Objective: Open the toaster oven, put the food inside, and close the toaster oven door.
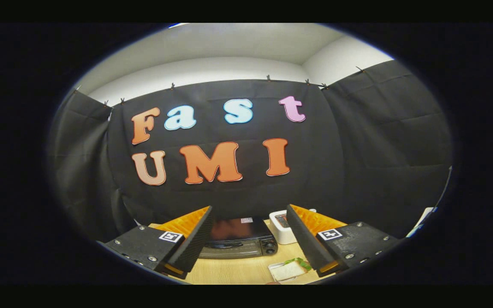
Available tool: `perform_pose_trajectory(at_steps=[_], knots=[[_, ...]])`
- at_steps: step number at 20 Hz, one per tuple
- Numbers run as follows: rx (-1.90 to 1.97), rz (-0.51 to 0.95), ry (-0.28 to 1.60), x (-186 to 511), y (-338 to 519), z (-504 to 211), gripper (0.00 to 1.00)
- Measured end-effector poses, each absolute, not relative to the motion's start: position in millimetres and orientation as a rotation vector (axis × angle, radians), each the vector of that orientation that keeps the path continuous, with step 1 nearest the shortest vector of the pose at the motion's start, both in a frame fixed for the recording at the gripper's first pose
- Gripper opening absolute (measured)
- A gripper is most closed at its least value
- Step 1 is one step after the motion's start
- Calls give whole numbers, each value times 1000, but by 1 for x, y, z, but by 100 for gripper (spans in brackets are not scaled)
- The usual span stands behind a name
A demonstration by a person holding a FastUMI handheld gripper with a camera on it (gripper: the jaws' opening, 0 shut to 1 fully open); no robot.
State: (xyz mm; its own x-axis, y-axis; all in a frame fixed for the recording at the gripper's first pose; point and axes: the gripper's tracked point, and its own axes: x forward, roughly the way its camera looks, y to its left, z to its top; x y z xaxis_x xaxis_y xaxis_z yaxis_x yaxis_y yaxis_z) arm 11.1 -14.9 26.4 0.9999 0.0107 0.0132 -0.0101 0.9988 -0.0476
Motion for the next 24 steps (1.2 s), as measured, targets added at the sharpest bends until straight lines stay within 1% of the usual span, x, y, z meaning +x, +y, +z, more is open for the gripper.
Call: perform_pose_trajectory(at_steps=[6,15,20,24], knots=[[-75,26,-30,18,-14,30,99],[-79,67,-2,33,4,8,99],[-82,139,55,56,38,-30,99],[-100,201,141,79,65,-80,99]])
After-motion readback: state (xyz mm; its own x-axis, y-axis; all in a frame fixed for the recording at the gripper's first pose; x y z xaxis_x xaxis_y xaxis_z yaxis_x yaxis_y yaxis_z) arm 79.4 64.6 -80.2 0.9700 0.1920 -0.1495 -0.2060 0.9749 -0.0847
